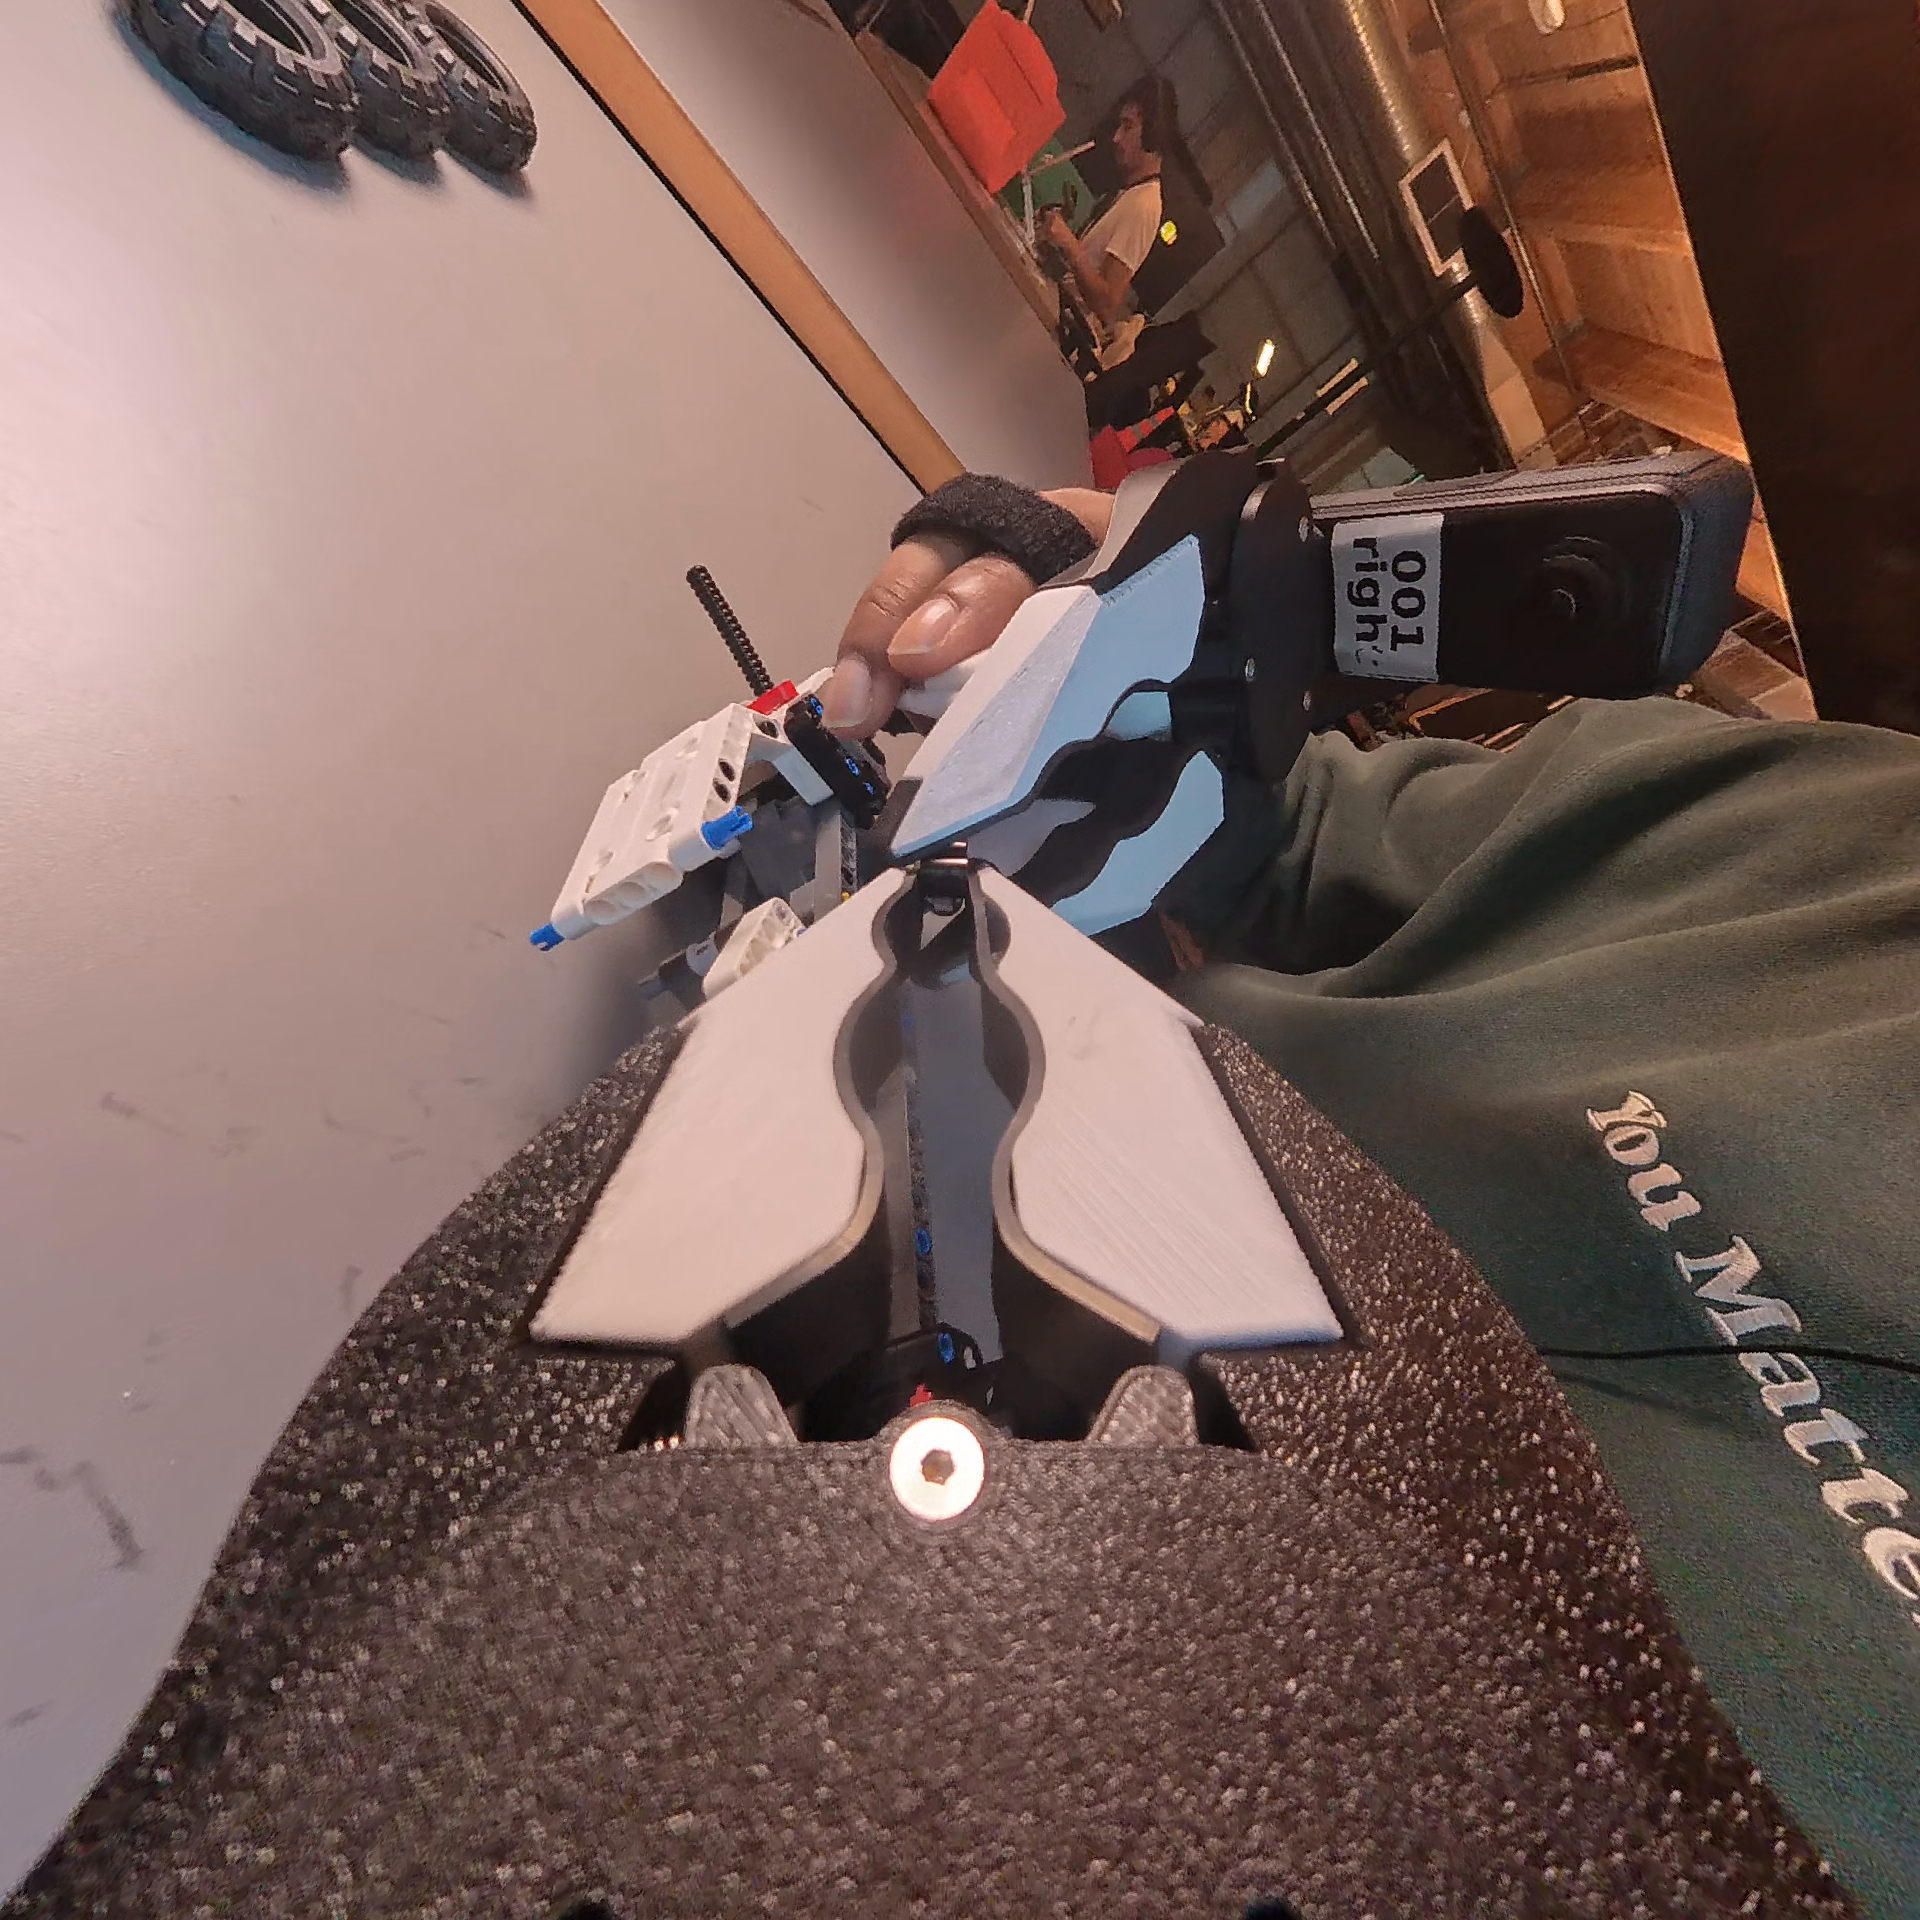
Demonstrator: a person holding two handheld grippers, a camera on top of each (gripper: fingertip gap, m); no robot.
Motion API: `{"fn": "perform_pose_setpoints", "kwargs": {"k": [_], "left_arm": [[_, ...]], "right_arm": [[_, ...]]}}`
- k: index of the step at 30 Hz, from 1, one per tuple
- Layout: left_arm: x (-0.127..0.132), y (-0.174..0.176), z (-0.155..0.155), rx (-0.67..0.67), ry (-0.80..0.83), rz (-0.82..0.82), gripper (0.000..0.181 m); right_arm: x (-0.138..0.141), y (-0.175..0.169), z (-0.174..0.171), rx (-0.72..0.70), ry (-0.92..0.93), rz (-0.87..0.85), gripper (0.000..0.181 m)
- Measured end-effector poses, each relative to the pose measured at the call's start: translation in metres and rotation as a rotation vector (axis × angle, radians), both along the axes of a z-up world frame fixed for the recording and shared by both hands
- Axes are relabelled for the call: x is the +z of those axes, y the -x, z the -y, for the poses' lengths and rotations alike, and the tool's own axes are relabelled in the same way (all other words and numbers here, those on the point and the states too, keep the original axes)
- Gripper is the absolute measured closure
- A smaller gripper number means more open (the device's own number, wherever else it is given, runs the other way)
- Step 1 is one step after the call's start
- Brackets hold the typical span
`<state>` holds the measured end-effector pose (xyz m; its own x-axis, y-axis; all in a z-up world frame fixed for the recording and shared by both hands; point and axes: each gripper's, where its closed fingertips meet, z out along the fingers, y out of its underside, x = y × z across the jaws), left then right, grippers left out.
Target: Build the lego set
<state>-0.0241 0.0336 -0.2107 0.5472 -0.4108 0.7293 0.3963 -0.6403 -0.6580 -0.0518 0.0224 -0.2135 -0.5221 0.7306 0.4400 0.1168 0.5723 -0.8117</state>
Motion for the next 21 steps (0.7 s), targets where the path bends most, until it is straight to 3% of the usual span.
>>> {"fn": "perform_pose_setpoints", "kwargs": {"k": [8,21], "left_arm": [[0.008,0.008,0.003,-0.002,-0.003,0.103,0.174],[0.011,0.011,0.006,-0.026,0.009,0.185,0.173]], "right_arm": [[0.002,-0.005,-0.004,-0.007,0.003,-0.023,0.142],[0.008,-0.010,-0.002,0.019,0.014,-0.051,0.166]]}}
